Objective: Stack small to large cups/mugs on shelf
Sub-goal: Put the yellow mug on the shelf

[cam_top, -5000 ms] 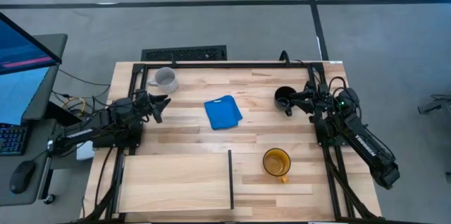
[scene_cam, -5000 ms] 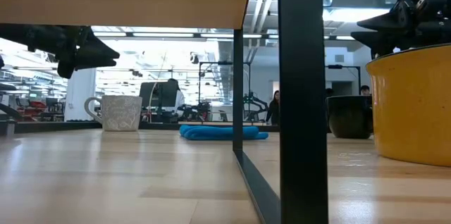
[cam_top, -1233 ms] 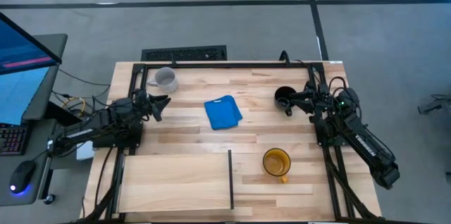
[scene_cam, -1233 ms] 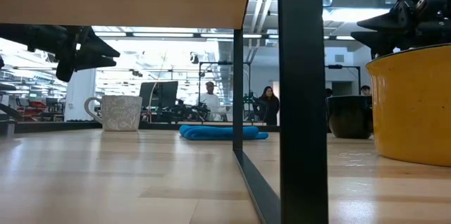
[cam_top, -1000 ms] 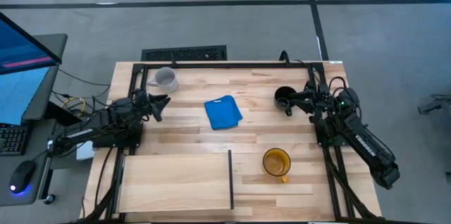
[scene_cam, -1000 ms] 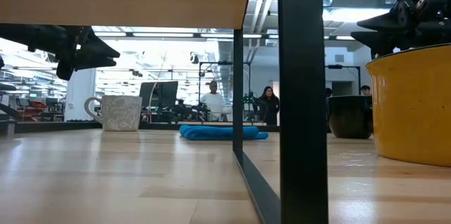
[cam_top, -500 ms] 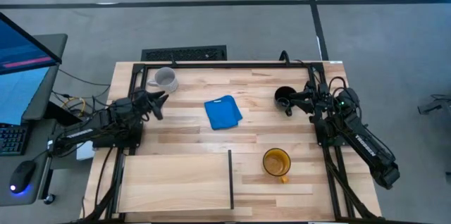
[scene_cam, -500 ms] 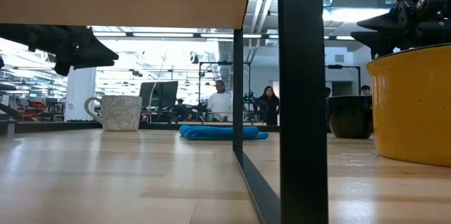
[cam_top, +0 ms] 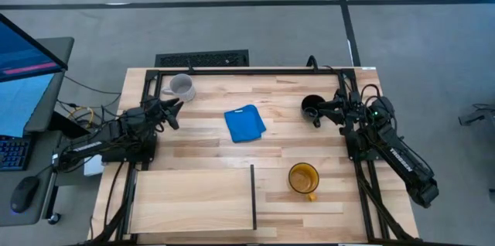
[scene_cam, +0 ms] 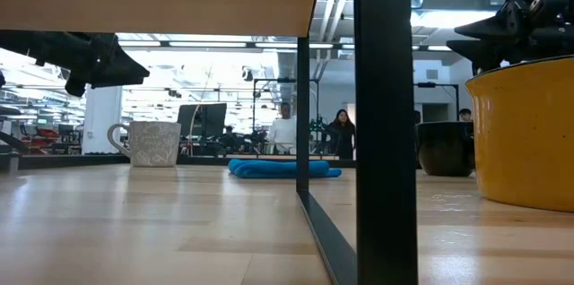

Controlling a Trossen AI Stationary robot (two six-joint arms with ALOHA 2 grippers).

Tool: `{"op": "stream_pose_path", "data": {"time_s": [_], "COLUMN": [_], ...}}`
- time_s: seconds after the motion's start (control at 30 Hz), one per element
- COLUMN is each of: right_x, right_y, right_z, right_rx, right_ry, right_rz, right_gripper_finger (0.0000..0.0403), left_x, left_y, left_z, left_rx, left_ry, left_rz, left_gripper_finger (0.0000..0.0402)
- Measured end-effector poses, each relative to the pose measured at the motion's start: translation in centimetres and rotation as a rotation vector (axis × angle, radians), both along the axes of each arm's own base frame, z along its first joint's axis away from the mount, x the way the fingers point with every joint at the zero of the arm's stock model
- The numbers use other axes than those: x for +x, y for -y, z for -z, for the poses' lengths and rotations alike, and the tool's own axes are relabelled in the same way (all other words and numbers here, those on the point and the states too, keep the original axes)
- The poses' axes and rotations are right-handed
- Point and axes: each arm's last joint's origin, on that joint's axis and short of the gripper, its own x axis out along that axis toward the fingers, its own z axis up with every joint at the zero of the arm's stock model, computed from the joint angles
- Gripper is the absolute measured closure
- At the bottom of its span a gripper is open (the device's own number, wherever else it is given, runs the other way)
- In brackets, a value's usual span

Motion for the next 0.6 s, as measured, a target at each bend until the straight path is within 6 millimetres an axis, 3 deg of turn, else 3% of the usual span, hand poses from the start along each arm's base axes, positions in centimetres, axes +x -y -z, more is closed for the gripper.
{"op": "stream_pose_path", "data": {"time_s": [0.6], "right_x": [0.0], "right_y": [0.0], "right_z": [0.01], "right_rx": [0.061], "right_ry": [0.005], "right_rz": [-0.007], "right_gripper_finger": [0.0234], "left_x": [0.0], "left_y": [0.0], "left_z": [0.0], "left_rx": [-0.001], "left_ry": [0.0], "left_rz": [0.001], "left_gripper_finger": [0.0274]}}
